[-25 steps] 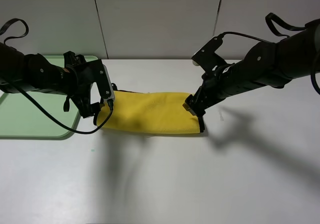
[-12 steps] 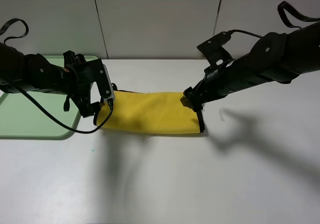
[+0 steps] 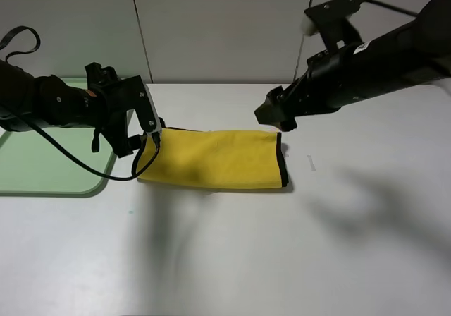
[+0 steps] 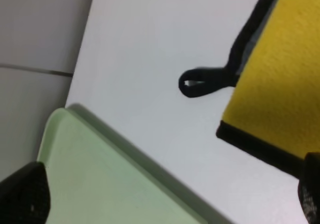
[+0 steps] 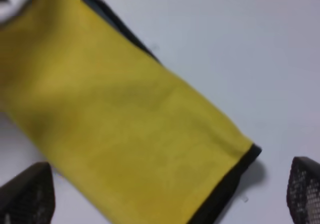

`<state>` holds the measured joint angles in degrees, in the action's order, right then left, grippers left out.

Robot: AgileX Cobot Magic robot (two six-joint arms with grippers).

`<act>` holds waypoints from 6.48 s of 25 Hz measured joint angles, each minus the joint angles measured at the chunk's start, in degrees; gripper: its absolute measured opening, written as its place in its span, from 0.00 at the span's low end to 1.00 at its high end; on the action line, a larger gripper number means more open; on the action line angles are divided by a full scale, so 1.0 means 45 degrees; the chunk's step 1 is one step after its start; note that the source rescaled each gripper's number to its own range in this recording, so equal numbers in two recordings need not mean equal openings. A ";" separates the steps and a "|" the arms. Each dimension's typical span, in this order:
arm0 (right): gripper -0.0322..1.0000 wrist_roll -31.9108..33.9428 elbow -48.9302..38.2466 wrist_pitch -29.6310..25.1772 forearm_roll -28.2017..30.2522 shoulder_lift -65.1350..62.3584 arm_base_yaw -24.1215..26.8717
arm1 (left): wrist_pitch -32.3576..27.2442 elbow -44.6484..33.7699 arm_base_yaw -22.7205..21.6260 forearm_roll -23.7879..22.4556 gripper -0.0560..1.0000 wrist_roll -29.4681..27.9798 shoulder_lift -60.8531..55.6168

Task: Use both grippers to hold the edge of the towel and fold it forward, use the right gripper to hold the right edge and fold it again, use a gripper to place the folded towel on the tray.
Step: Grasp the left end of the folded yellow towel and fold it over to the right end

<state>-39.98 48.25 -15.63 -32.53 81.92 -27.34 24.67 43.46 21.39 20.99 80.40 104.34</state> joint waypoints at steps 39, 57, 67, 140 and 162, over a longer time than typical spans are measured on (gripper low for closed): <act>1.00 0.8885 -0.3954 -0.9740 0.6971 -1.8302 0.0000 | 0.0026 0.0000 0.0000 0.0000 1.00 -0.0074 0.0000; 1.00 0.8885 -0.4482 -0.9659 0.7068 -1.8302 0.0935 | 0.0046 0.0000 0.0000 0.0000 1.00 -0.1170 0.0000; 1.00 0.8885 -0.4482 -0.9650 0.7068 -1.8302 0.5220 | 0.0046 0.0000 0.0000 0.0000 1.00 -0.1173 0.0000; 1.00 0.8885 -0.4482 -0.9641 0.7057 -1.8302 0.5289 | -0.2729 0.1450 0.0165 0.1467 0.98 -1.3691 0.2579; 1.00 0.8885 -0.4482 -0.9641 0.7057 -1.8302 0.5289 | -0.2641 0.2630 0.0649 0.1457 0.62 -1.2954 0.3523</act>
<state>0.00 28.07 -59.01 -0.78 -0.44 -3.54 12.79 55.29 24.31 27.55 22.11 120.20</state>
